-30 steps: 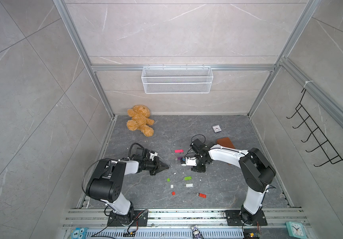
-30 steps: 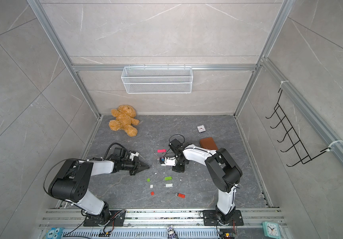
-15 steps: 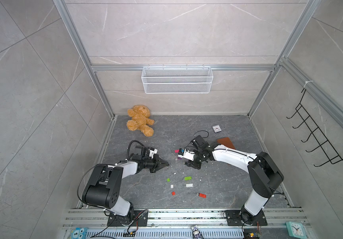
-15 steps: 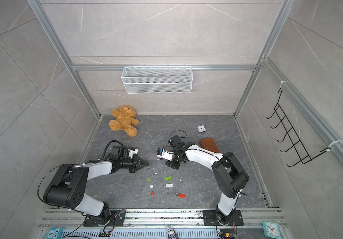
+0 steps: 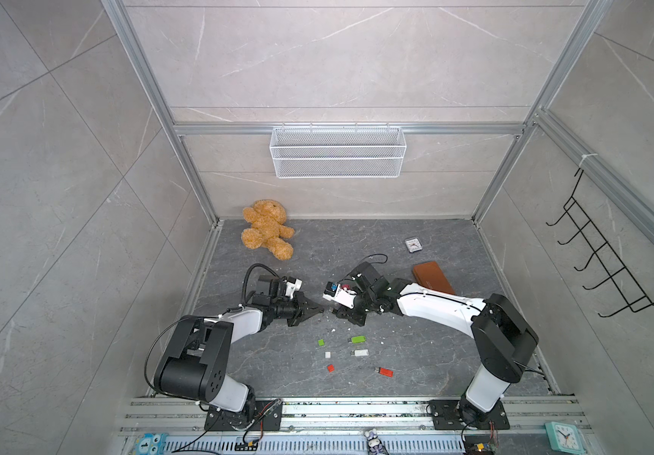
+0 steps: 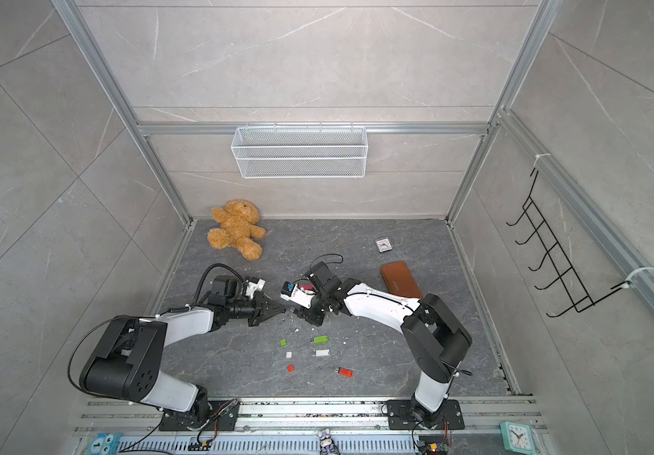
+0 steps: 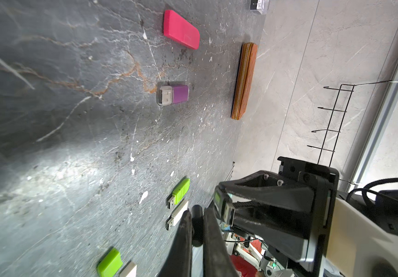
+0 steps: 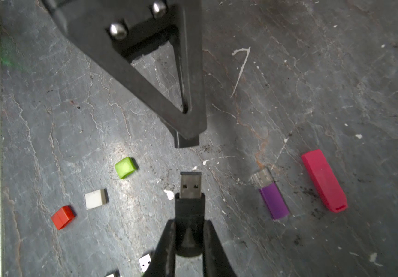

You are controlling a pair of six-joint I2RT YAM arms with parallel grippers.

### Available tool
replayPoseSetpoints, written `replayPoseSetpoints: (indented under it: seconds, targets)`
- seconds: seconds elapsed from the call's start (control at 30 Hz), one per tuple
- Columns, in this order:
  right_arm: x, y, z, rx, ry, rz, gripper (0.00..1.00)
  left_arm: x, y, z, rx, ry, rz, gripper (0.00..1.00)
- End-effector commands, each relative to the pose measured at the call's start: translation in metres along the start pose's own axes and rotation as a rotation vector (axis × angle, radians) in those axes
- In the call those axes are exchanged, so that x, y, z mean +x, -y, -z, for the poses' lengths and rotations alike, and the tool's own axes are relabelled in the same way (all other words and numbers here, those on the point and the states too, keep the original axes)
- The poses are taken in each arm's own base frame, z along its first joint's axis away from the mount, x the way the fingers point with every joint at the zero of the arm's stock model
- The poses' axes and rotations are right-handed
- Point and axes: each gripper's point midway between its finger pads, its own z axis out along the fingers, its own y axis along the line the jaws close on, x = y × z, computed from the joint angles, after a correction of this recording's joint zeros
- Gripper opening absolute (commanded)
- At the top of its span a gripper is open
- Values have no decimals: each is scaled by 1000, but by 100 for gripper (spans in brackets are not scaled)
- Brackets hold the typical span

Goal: Close the usb drive cover
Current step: Pick up the USB drive from the center of the board, then close the cover of the USB drive.

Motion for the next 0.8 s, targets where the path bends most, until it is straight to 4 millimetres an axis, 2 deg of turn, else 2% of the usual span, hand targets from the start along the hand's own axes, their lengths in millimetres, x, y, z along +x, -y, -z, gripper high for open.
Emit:
replayPoseSetpoints:
  seconds: [0.0, 0.4, 0.77]
  targets:
    - [7, -5, -15, -9, -18, -29, 9, 2, 13, 0, 45, -15, -39, 1]
    - [14, -5, -20, 9, -40, -40, 9, 6, 17, -4, 59, -37, -48, 1]
    - [10, -2, -21, 22, -29, -37, 8, 11, 20, -7, 71, -60, -56, 1]
